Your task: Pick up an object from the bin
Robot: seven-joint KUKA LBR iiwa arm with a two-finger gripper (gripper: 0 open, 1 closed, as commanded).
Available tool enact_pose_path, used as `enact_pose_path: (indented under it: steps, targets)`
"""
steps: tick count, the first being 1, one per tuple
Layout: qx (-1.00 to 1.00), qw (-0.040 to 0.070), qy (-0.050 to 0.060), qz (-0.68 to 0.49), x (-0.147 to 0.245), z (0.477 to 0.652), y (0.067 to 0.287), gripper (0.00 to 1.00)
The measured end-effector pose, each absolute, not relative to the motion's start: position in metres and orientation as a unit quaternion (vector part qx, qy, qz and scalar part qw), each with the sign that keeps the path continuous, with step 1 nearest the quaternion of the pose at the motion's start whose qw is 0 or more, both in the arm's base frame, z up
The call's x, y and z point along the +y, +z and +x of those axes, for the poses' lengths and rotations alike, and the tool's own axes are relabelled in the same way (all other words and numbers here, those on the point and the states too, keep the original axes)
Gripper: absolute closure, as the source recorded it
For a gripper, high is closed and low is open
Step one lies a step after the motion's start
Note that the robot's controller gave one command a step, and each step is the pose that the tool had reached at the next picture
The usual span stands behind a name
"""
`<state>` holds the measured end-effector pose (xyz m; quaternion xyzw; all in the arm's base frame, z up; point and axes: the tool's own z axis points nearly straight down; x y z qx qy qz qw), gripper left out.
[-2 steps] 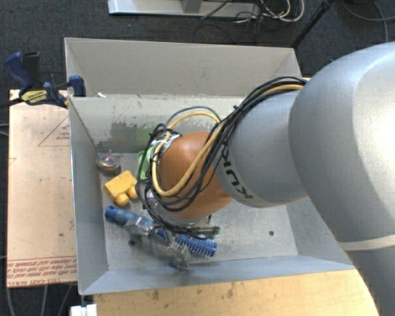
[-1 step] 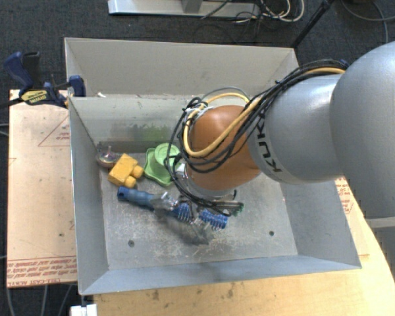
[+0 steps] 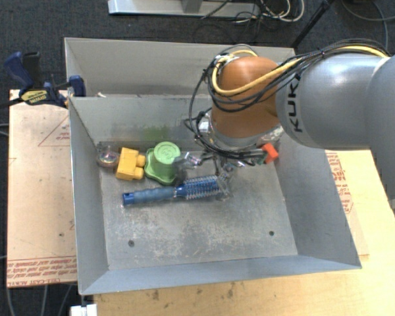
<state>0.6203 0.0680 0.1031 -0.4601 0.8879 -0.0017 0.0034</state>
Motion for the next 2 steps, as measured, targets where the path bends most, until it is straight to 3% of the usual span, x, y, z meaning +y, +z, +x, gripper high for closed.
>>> enact_pose_path:
  steps: [1, 2]
  targets:
    - [0.882, 0.004, 0.0, -0.471, 0.0761, 0.6157, 0.099, 0.0]
    - [0.883, 0.003, 0.0, -0.47, 0.0757, 0.6148, 0.096, 1.0]
